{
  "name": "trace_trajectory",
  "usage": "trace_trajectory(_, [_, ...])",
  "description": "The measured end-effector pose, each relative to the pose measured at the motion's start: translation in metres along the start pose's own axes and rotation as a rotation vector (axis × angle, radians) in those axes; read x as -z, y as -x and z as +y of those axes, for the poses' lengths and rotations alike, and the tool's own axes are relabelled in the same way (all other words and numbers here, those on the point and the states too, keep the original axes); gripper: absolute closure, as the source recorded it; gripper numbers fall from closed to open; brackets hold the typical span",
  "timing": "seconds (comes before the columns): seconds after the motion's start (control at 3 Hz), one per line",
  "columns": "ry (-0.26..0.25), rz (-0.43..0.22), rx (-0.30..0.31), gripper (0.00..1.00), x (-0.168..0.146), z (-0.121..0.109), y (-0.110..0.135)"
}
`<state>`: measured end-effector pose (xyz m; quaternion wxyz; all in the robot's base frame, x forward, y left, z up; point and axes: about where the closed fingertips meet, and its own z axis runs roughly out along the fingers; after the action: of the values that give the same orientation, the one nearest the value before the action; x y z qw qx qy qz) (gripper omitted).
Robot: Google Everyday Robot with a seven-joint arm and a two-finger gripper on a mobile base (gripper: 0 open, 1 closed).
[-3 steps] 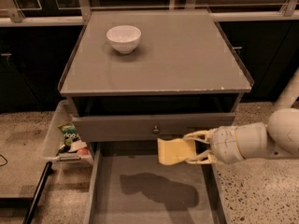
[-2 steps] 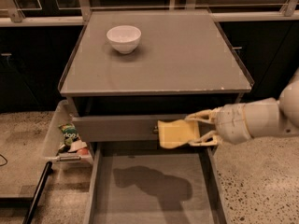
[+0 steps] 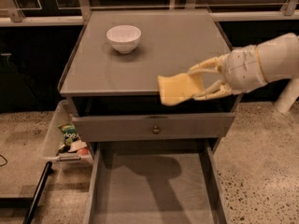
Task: Pick sponge from middle drawer and place on counter
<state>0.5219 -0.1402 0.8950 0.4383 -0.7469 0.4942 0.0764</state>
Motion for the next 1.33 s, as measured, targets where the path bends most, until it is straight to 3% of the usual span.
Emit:
trace_trajectory(0.33, [-0.051, 0.002, 0.028, 1.00, 0.017, -0.025, 0.007])
trace_trajectory(0.67, [-0.052, 0.002, 0.028, 1.00, 0.017, -0.025, 0.007])
trace_trajectory(1.0, [-0.067, 0.042, 0.032, 1.00, 0.015, -0.034, 0.001])
trace_trajectory(1.33, [-0.084, 0.067, 0.000, 1.00, 0.011, -0.048, -0.017])
